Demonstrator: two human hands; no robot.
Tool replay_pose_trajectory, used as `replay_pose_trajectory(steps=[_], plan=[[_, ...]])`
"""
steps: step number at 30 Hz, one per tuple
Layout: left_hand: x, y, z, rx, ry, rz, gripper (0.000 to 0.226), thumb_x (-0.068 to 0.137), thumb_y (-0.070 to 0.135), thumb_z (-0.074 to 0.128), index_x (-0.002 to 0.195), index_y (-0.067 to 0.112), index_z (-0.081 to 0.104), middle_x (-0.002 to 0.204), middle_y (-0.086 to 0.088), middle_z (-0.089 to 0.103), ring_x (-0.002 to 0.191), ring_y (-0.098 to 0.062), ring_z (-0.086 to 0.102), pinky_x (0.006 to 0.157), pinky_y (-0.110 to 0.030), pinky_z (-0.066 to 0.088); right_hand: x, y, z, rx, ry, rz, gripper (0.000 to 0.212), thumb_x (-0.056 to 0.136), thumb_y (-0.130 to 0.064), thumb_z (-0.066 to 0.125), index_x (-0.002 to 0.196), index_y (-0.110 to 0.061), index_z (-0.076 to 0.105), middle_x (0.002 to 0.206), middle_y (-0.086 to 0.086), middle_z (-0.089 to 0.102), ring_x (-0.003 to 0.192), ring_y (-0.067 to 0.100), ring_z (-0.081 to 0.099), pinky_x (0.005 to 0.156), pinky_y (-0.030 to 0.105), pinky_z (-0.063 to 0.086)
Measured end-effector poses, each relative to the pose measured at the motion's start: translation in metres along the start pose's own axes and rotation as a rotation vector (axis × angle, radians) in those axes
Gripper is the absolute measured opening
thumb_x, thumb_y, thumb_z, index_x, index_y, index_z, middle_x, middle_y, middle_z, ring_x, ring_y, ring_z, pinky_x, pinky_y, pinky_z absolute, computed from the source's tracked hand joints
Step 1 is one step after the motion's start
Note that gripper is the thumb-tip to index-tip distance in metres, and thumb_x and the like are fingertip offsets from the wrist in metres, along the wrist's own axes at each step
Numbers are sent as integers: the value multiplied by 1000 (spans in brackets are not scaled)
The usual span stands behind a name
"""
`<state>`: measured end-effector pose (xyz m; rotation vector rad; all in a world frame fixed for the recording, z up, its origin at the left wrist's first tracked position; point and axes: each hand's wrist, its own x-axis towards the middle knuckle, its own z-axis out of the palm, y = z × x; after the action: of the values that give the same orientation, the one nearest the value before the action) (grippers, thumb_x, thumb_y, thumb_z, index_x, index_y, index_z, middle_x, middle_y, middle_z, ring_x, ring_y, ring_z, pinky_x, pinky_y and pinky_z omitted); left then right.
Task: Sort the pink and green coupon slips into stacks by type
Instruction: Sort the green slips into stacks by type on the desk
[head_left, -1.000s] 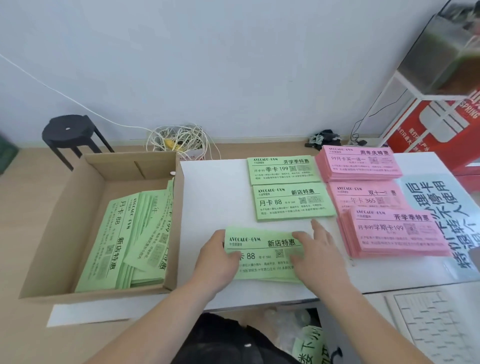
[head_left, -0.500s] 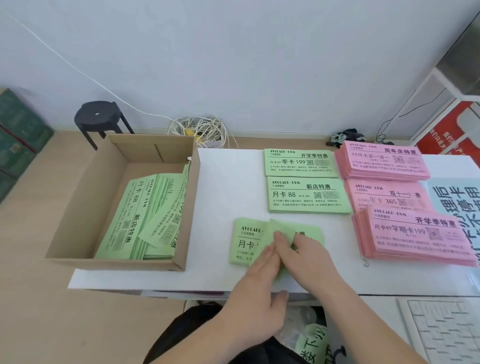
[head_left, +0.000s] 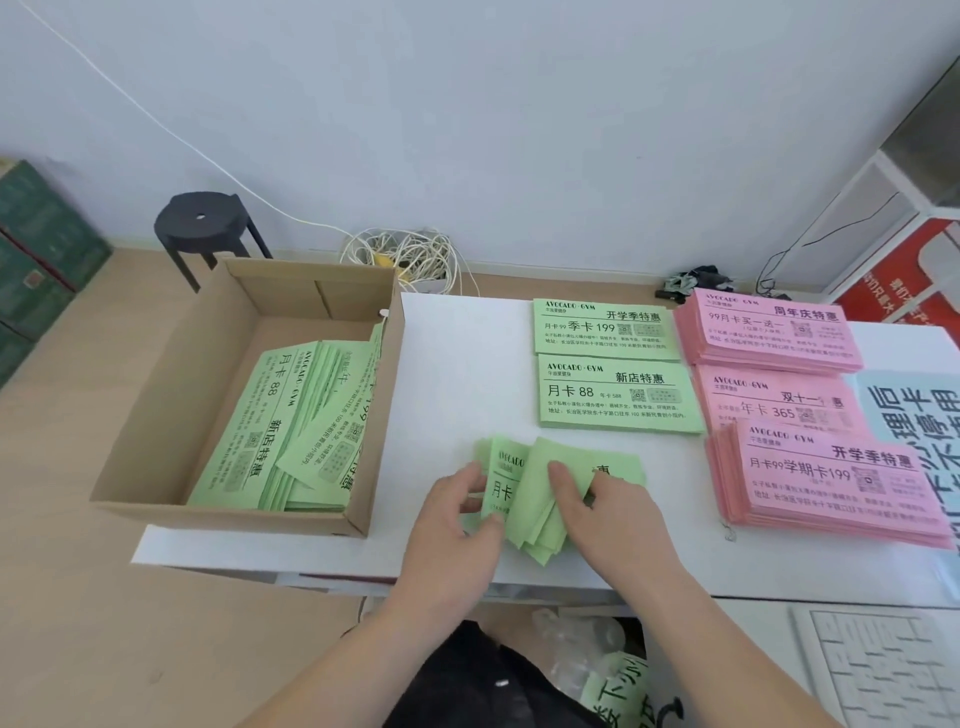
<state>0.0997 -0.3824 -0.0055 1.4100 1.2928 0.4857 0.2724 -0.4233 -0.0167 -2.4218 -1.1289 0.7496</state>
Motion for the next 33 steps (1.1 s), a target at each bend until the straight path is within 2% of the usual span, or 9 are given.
replay_pose_trajectory(steps=[3, 8, 13, 21, 23, 26, 28, 31, 33], plan=[[-21, -2, 12, 287, -203, 245, 68, 98, 17, 54, 155, 44, 29, 151, 36, 30, 137, 18, 25, 119, -14, 21, -3, -3, -2, 31, -22, -18, 72, 93, -79, 36, 65, -13, 46, 59, 0, 55, 58, 18, 53, 57, 32, 37], [-27, -12, 12, 417, -334, 403, 73, 100, 14, 48, 159, 43, 15, 160, 35, 11, 146, 19, 6, 117, -5, 6, -5, 0, -2, 61, -28, -42, 66, 94, -73, 43, 66, -13, 42, 62, 1, 53, 61, 20, 52, 58, 33, 37], [-11, -23, 2, 143, -129, 133, 53, 99, 14, 54, 143, 44, 51, 151, 34, 39, 140, 15, 32, 121, -20, 25, -3, -2, -2, -3, -5, -45, 61, 99, -64, 44, 65, -14, 38, 59, 0, 47, 58, 19, 47, 56, 32, 35], [23, -9, -4, -265, 24, -345, 54, 97, 17, 62, 148, 21, 44, 139, 5, 56, 124, -16, 56, 109, -33, 43, 1, -1, -2, -25, -9, -11, 60, 99, -61, 43, 63, -14, 34, 55, -1, 41, 55, 20, 43, 55, 33, 34], [34, -5, -6, -330, 27, -440, 54, 93, 24, 66, 143, 18, 47, 126, -1, 65, 111, -22, 66, 91, -36, 53, -1, -4, -4, -18, -18, -14, 60, 99, -61, 43, 62, -15, 33, 53, -3, 40, 54, 19, 42, 55, 33, 34], [42, 12, -9, -385, -88, -512, 43, 94, 41, 65, 129, 17, 64, 105, -3, 75, 84, -18, 63, 61, -29, 37, -3, -7, -9, 1, -44, -23, 61, 99, -63, 41, 62, -16, 31, 51, -4, 37, 54, 19, 40, 57, 34, 35], [43, 23, -9, -315, -191, -515, 52, 95, 59, 57, 129, 21, 67, 112, 2, 74, 91, -20, 62, 66, -31, 39, -5, -10, -12, 26, -66, -37, 63, 98, -68, 39, 62, -17, 30, 52, -5, 36, 54, 17, 39, 57, 33, 34], [42, 31, -6, -124, -241, -467, 71, 95, 67, 53, 150, 23, 46, 148, 2, 50, 126, -24, 51, 102, -37, 41, -8, -11, -14, 82, -89, -47, 68, 94, -77, 34, 63, -17, 30, 54, -5, 36, 55, 16, 38, 59, 34, 33], [40, 29, -2, -124, -252, -415, 62, 98, 63, 50, 145, 23, 48, 148, 4, 50, 122, -14, 53, 101, -33, 41, -9, -10, -15, 93, -89, -54, 70, 91, -82, 29, 64, -17, 29, 55, -5, 36, 56, 16, 38, 59, 35, 33]])
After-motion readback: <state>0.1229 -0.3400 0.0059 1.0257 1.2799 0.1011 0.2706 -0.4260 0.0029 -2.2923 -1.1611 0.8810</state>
